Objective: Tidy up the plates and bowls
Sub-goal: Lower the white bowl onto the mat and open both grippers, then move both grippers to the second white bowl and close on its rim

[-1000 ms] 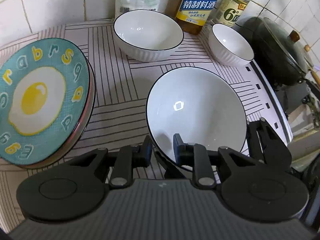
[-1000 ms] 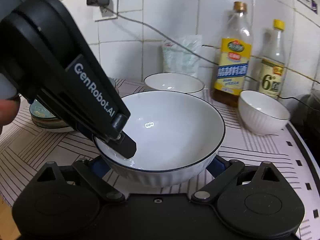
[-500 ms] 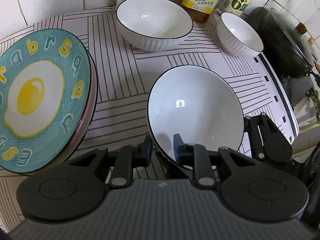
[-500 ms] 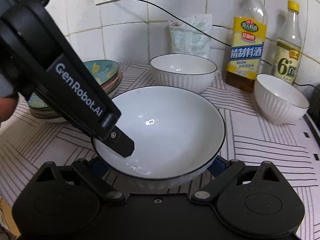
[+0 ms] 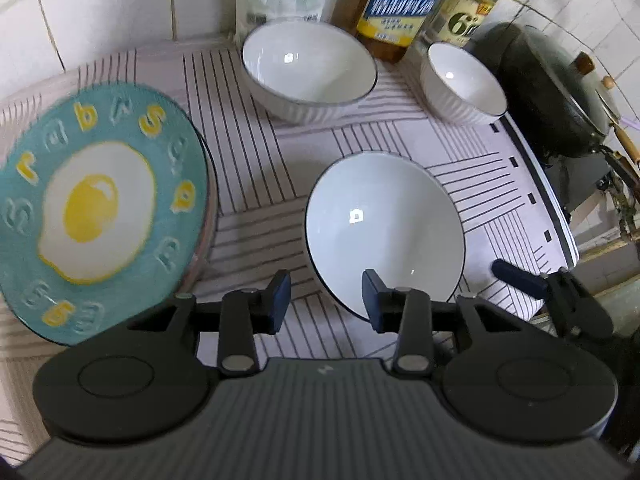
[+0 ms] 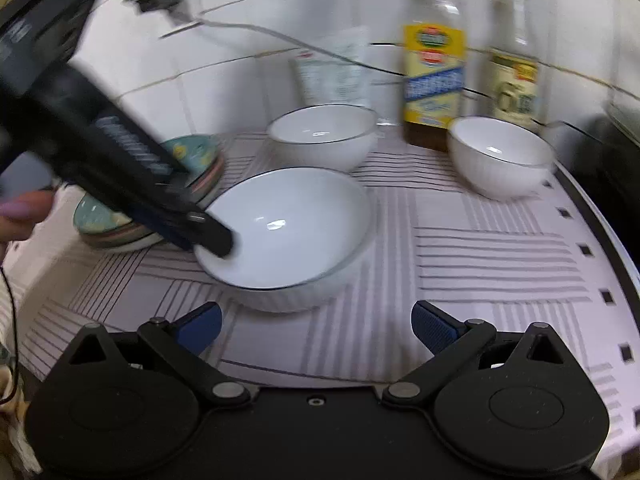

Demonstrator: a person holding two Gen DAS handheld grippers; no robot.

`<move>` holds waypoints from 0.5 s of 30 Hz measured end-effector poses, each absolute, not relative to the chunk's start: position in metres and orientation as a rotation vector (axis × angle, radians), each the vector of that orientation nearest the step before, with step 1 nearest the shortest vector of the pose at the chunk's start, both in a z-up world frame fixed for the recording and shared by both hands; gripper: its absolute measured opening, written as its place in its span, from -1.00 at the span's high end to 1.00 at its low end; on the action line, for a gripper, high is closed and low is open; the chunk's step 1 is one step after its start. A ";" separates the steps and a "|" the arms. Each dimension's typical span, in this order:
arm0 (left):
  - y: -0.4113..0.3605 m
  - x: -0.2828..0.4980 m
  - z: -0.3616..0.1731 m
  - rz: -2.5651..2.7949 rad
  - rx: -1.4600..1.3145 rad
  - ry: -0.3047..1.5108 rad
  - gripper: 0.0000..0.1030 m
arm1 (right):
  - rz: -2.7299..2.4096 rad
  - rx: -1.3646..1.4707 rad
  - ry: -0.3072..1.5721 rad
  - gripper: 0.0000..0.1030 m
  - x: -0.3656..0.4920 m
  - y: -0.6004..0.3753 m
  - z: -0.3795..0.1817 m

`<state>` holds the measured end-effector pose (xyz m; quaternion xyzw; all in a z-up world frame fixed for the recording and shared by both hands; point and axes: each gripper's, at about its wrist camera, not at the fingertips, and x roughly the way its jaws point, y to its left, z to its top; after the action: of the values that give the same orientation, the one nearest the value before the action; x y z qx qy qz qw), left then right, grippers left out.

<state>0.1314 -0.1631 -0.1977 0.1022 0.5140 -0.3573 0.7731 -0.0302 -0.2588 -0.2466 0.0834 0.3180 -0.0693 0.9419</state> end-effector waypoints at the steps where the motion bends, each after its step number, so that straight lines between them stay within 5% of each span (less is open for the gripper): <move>1: -0.163 0.131 -0.193 -0.780 0.232 1.099 0.21 | -0.147 0.191 0.644 -0.99 -0.034 -0.265 -0.243; 15: -0.258 0.116 -0.160 -0.921 0.268 0.967 0.15 | -0.245 0.394 0.482 -0.86 -0.053 -0.328 -0.218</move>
<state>0.1159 -0.2584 -0.1602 0.1239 0.4469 -0.4257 0.7770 -0.0532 -0.3283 -0.2175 0.1932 0.2364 -0.1201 0.9447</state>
